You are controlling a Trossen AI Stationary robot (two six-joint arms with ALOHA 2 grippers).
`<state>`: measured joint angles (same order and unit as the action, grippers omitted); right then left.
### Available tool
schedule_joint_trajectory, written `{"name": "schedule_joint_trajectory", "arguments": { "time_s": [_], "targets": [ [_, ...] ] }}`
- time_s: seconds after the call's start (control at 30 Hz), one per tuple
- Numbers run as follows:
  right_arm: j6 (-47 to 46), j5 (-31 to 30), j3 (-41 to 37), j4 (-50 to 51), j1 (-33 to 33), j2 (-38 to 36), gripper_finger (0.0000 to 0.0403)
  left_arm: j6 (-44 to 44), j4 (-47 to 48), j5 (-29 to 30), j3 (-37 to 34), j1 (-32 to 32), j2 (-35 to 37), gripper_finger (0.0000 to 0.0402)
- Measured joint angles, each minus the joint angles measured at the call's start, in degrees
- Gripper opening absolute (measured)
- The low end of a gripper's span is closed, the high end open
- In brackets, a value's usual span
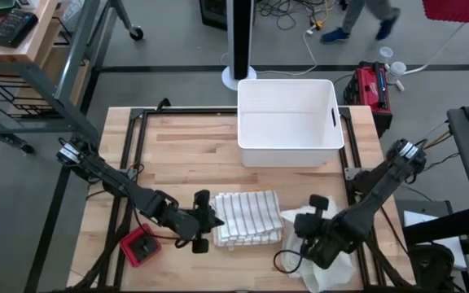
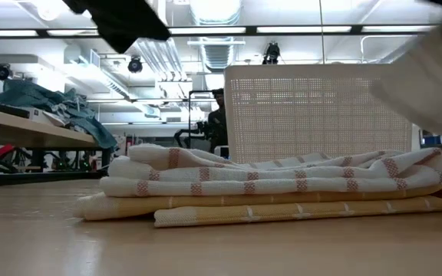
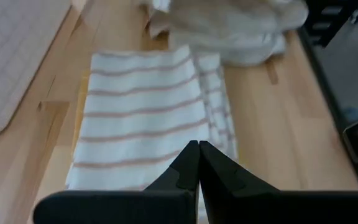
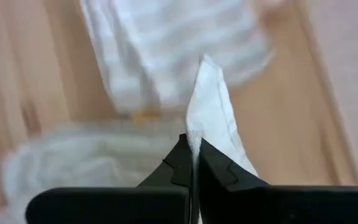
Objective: Fold towel
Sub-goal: Fold the light gray patterned towel
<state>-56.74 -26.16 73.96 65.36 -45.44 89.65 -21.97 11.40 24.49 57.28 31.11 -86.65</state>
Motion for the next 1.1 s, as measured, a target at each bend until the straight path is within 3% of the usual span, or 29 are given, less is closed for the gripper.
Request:
{"name": "schedule_joint_trajectory", "arguments": {
  "time_s": [0.23, 0.5, 0.7, 0.93, 1.1],
  "targets": [
    [6.7, -16.7, 7.8, -0.3, -1.2, -4.1, 0.0001, 8.5, -7.6, 0.4, 0.0, 0.1, 2.2, 0.0009],
    [27.2, -32.3, 17.7, -7.5, -3.4, -4.4, 0.0000, 22.7, -18.3, 1.1, 0.0, 0.2, 11.4, 0.0021],
    [44.3, -34.1, 22.4, -25.2, -3.8, -4.4, 0.0000, 28.0, -21.4, 0.4, 0.0, 0.2, 15.0, 0.0040],
    [62.3, -34.4, 23.0, -47.3, -3.3, -4.3, 0.0000, 29.0, -25.2, -0.3, 0.0, -0.3, 9.4, 0.0106],
    [67.8, -32.7, 23.0, -52.9, -3.0, -4.3, 0.0000, 28.7, -29.8, 2.4, 0.0, -0.8, 4.9, 0.0167]
  ]
}}
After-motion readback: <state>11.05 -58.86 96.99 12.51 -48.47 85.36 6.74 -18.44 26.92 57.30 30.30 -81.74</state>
